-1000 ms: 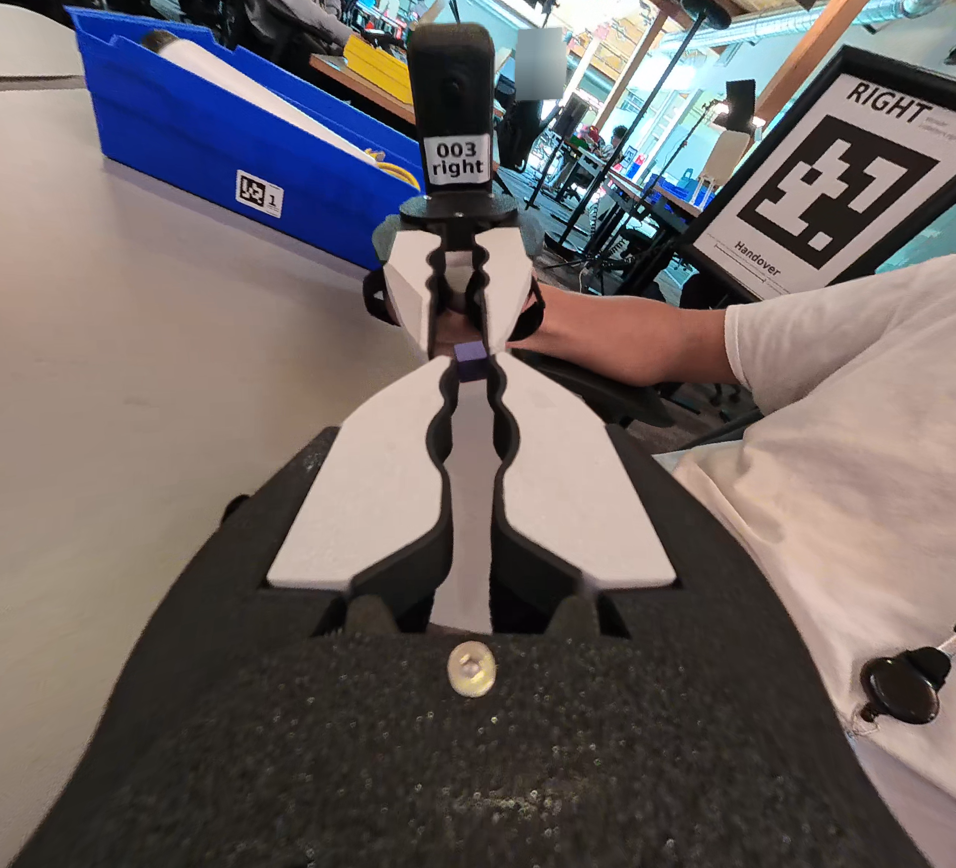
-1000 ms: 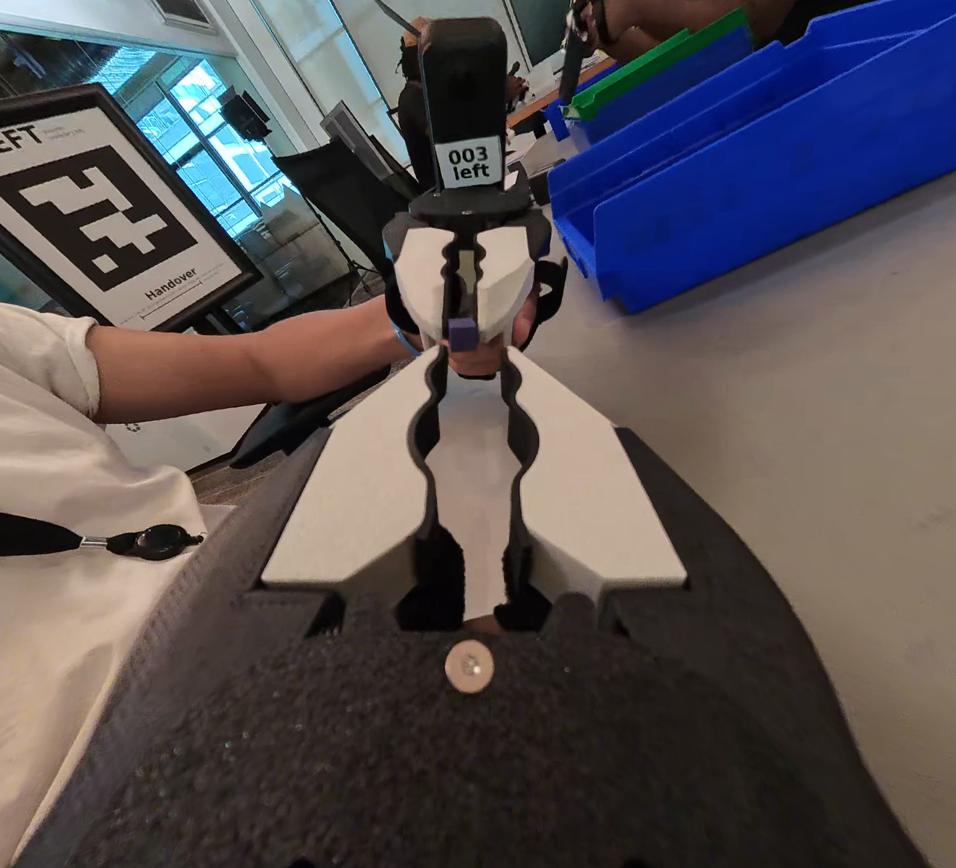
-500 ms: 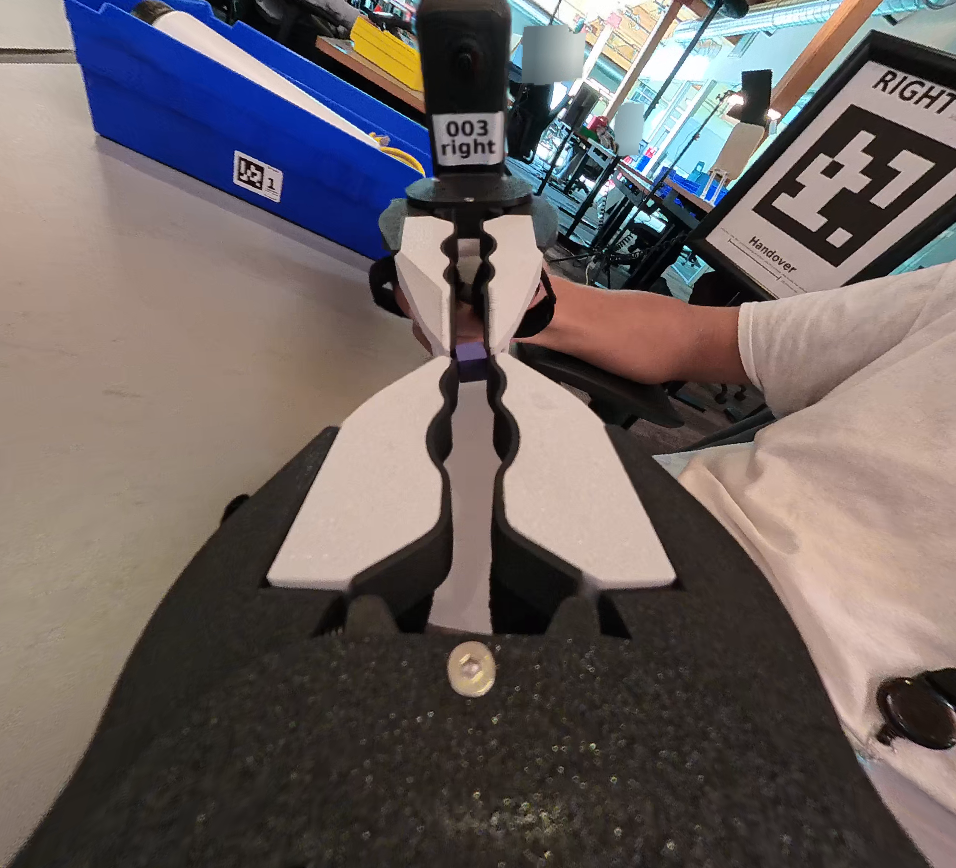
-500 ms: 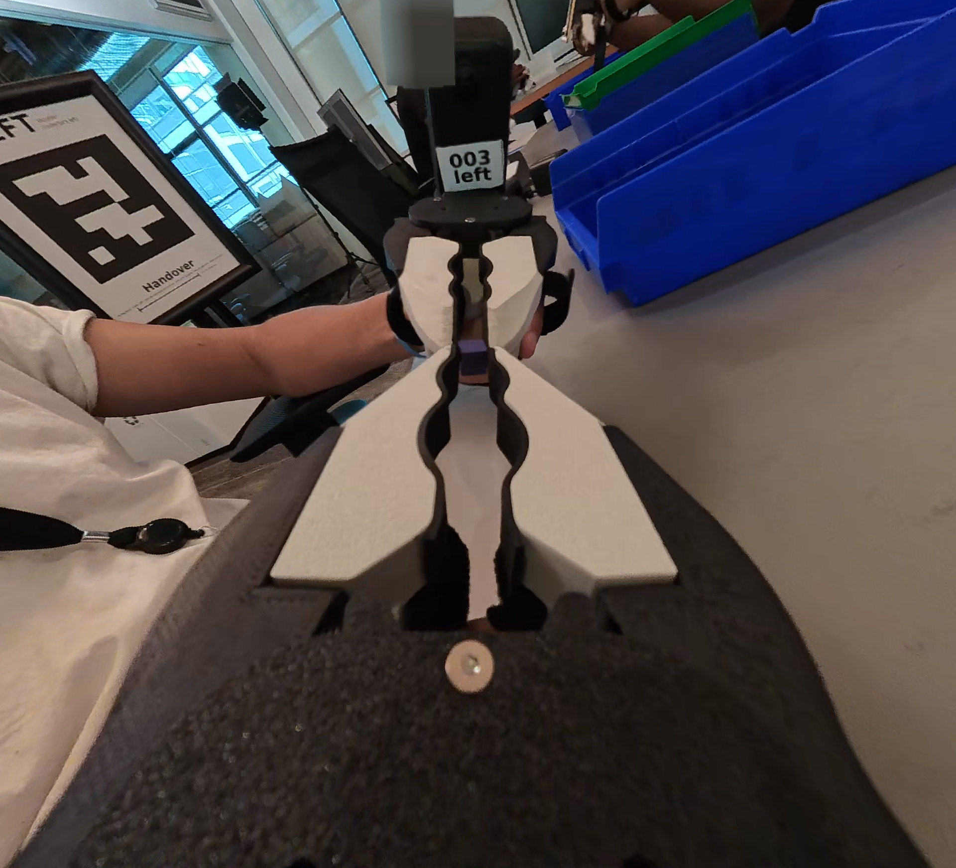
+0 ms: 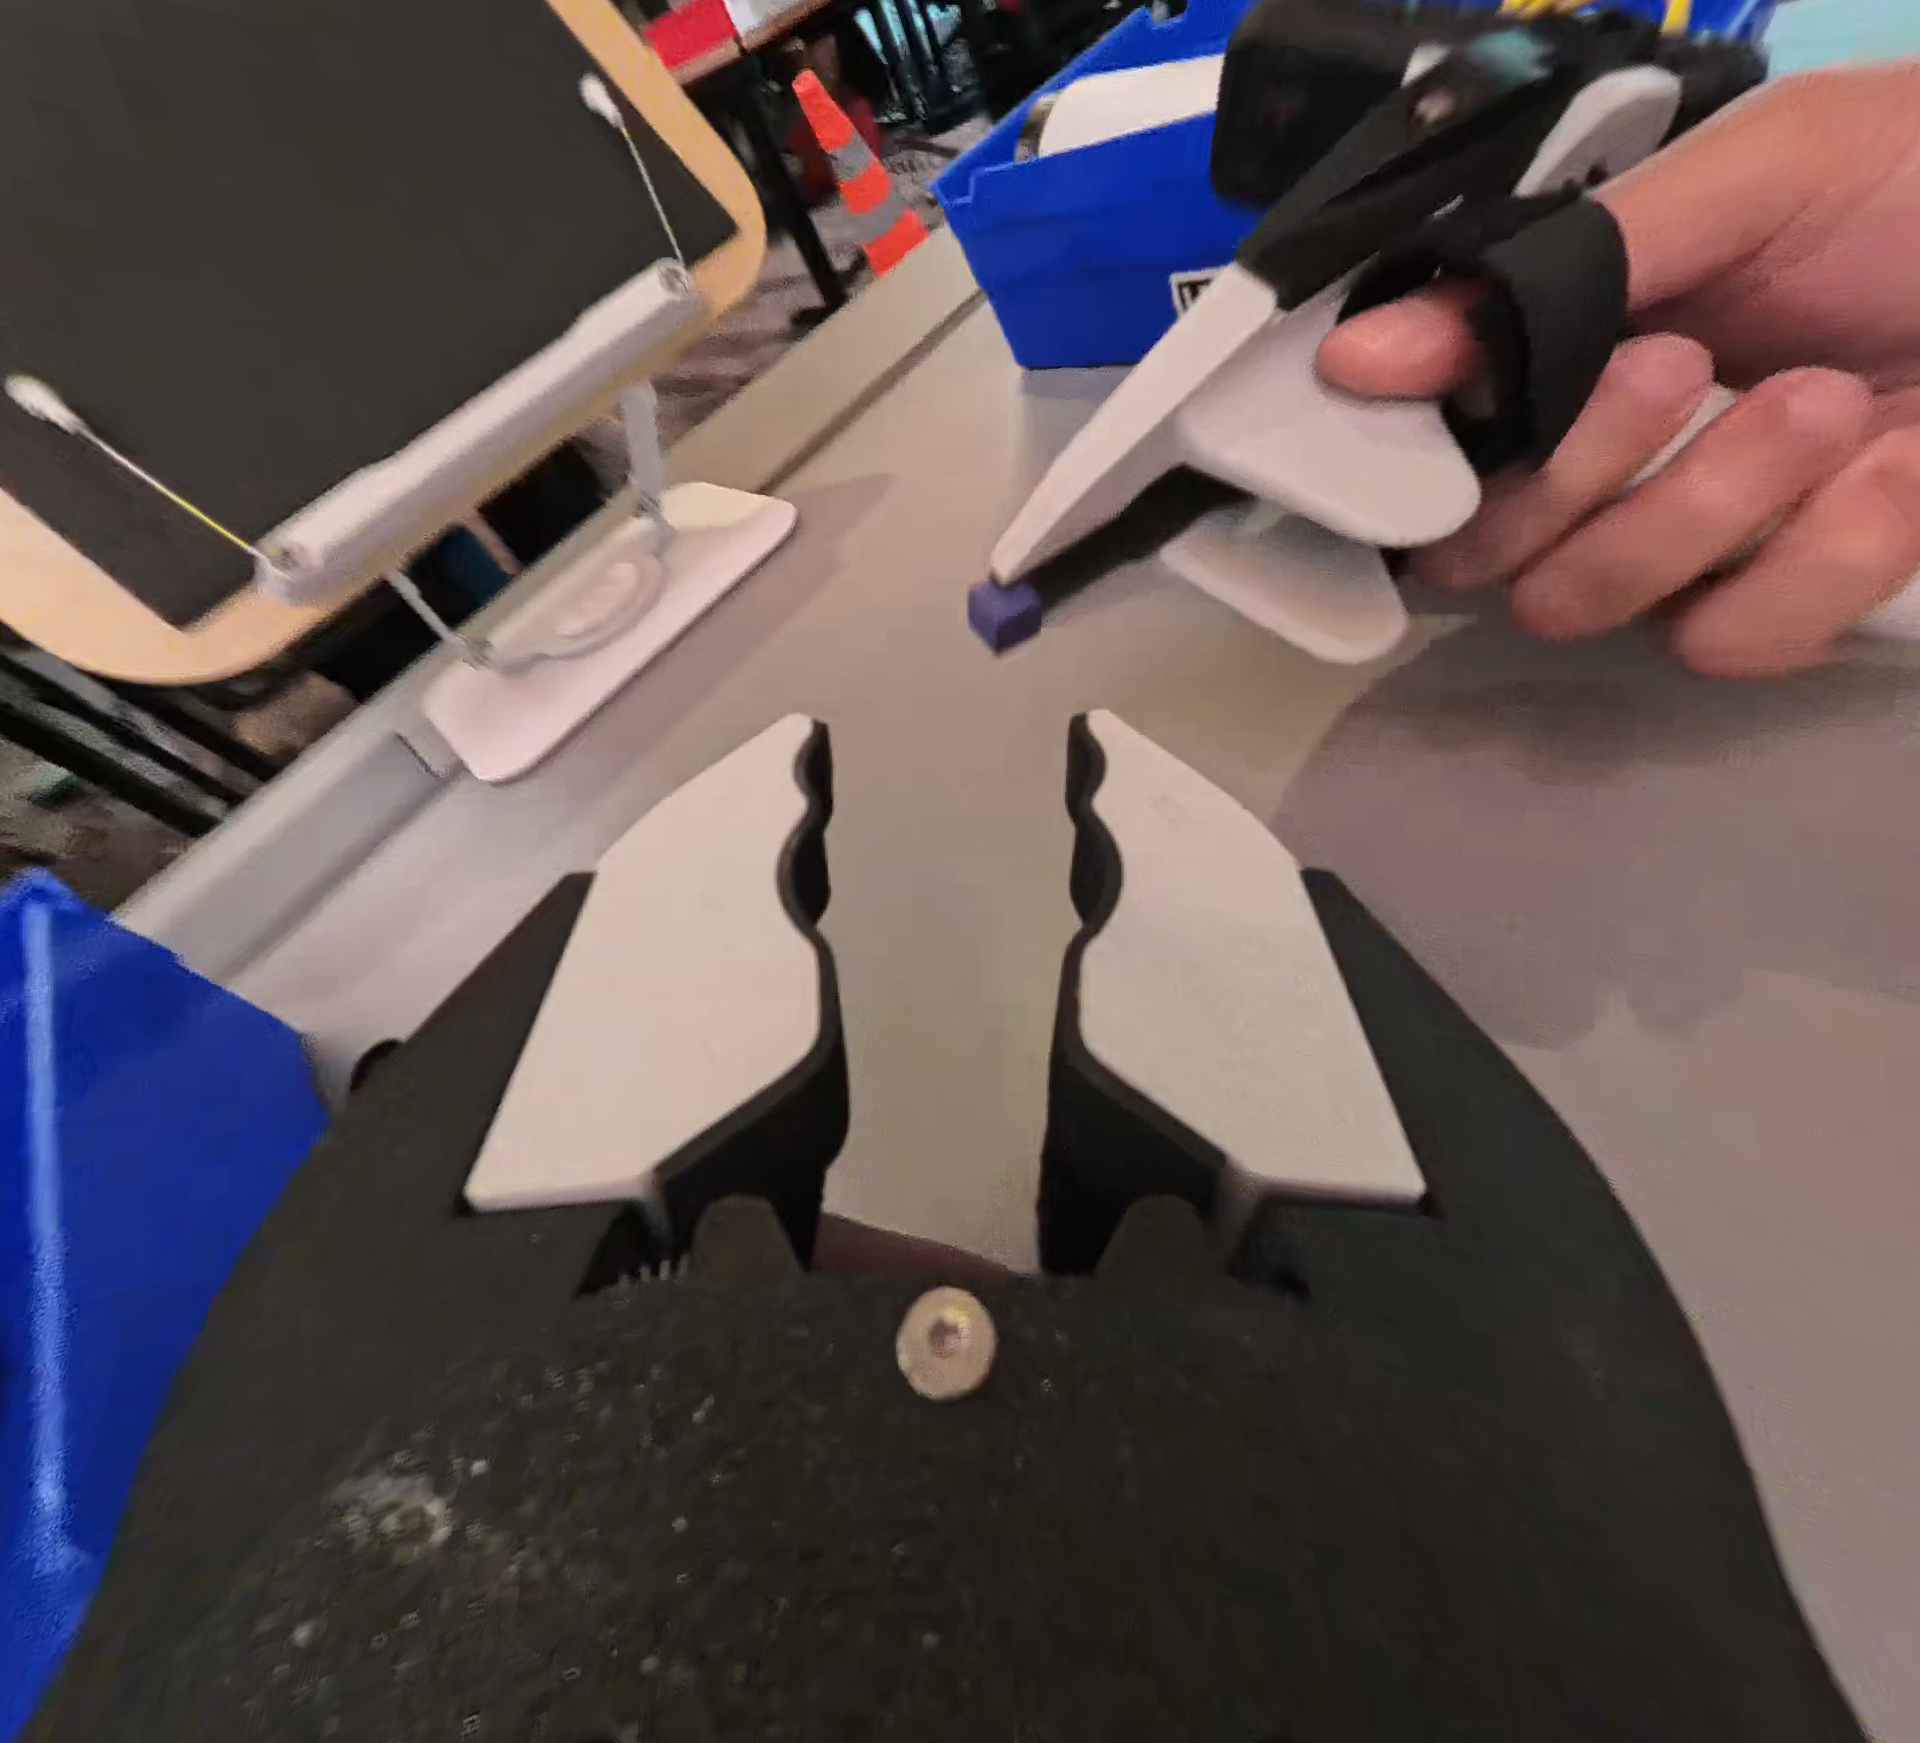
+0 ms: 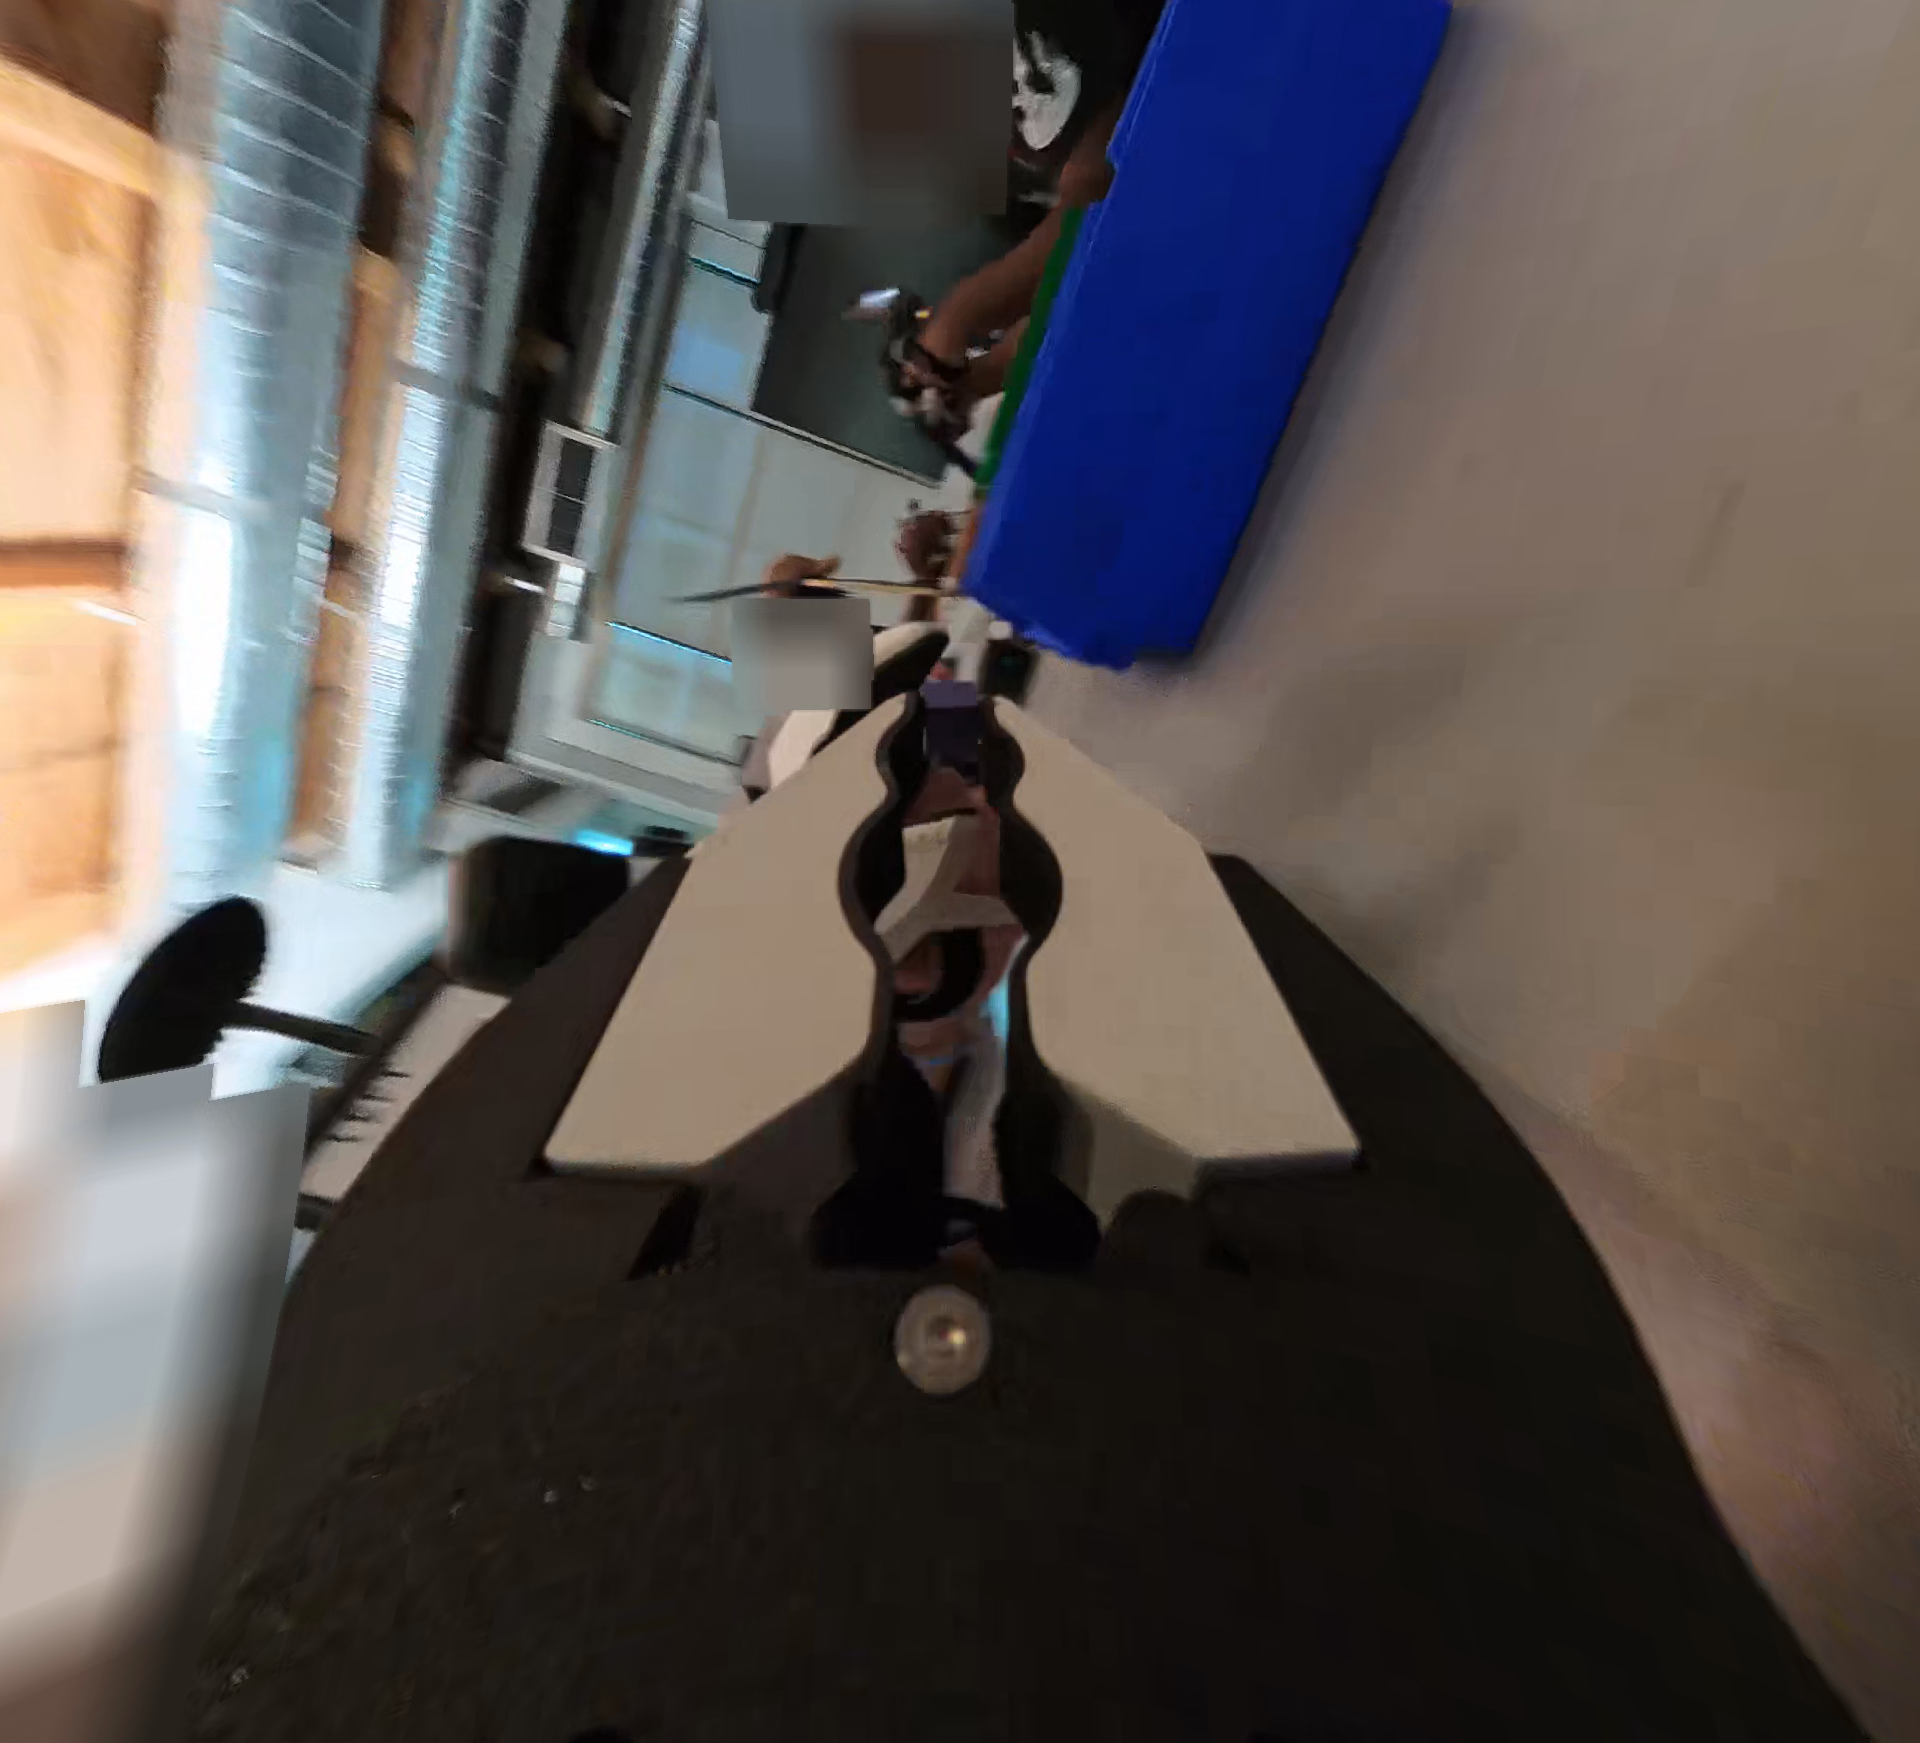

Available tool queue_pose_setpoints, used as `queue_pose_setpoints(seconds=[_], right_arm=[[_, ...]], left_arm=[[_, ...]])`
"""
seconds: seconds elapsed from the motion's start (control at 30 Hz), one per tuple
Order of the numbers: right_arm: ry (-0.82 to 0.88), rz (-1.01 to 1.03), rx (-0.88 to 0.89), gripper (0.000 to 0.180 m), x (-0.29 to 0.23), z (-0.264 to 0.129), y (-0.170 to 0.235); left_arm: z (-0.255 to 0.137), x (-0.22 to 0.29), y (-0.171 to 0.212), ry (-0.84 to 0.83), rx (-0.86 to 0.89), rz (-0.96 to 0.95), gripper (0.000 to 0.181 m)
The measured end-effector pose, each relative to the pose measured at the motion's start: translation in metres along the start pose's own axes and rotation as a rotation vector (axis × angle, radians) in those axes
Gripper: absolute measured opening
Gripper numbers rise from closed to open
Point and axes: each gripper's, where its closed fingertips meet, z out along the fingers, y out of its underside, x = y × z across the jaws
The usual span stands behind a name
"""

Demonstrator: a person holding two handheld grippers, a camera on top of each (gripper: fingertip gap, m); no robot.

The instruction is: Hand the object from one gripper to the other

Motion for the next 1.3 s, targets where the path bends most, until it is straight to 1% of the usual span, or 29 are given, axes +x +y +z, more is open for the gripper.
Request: queue_pose_setpoints(seconds=[0.07, 0.17, 0.37, 0.43, 0.5, 0.63, 0.77, 0.83, 0.9, 1.0, 1.07, 1.13, 1.2, 1.23, 1.3], right_arm=[[-0.074, 0.139, 0.015, 0.009, -0.002, 0.004, 0.007], [-0.118, 0.216, 0.024, 0.01, -0.004, 0.009, 0.014], [-0.18, 0.248, 0.056, 0.009, -0.013, 0.011, 0.013], [-0.208, 0.26, 0.066, 0.009, -0.017, 0.01, 0.012], [-0.192, 0.25, 0.051, 0.009, -0.016, 0.013, 0.016], [-0.225, 0.28, 0.046, 0.009, -0.02, 0.014, 0.017], [-0.239, 0.295, 0.026, 0.009, -0.019, 0.014, 0.017], [-0.24, 0.263, 0.015, 0.01, -0.019, 0.014, 0.017], [-0.209, 0.154, 0.024, 0.014, -0.019, 0.012, 0.012], [-0.07, -0.121, 0.035, 0.025, -0.018, 0.006, 0.001], [0.05, -0.397, -0.002, 0.029, -0.019, 0.003, -0.003], [0.167, -0.705, -0.085, 0.03, -0.02, 0.001, 0.0], [0.265, -0.969, -0.17, 0.031, -0.017, 0.0, 0.007], [0.303, -1.06, -0.2, 0.03, -0.014, 0.0, 0.01], [0.332, -1.141, -0.226, 0.029, -0.011, 0.001, 0.016]], left_arm=[[-0.001, 0.001, -0.005, -0.036, 0.018, 0.046, 0.042], [-0.003, 0.002, -0.007, -0.032, 0.028, 0.046, 0.042], [-0.007, 0.003, -0.016, -0.054, 0.086, 0.078, 0.023], [-0.005, 0.004, -0.014, -0.065, 0.079, 0.094, 0.022], [-0.005, 0.005, -0.015, -0.065, 0.084, 0.096, 0.02], [-0.006, 0.005, -0.018, -0.064, 0.091, 0.106, 0.013], [-0.006, 0.006, -0.016, -0.052, 0.076, 0.11, 0.013], [-0.005, 0.006, -0.016, -0.047, 0.071, 0.11, 0.012], [-0.006, 0.004, -0.015, -0.052, 0.064, 0.113, 0.012], [-0.006, 0.002, -0.011, -0.038, 0.048, 0.134, 0.012], [-0.007, 0.001, -0.008, -0.035, 0.042, 0.176, 0.012], [-0.007, 0.001, -0.004, -0.035, 0.027, 0.234, 0.012], [-0.006, 0.003, 0.002, -0.028, 0.009, 0.299, 0.012], [-0.005, 0.003, 0.004, -0.032, 0.002, 0.328, 0.012], [-0.005, 0.008, 0.007, -0.017, -0.01, 0.376, 0.012]])
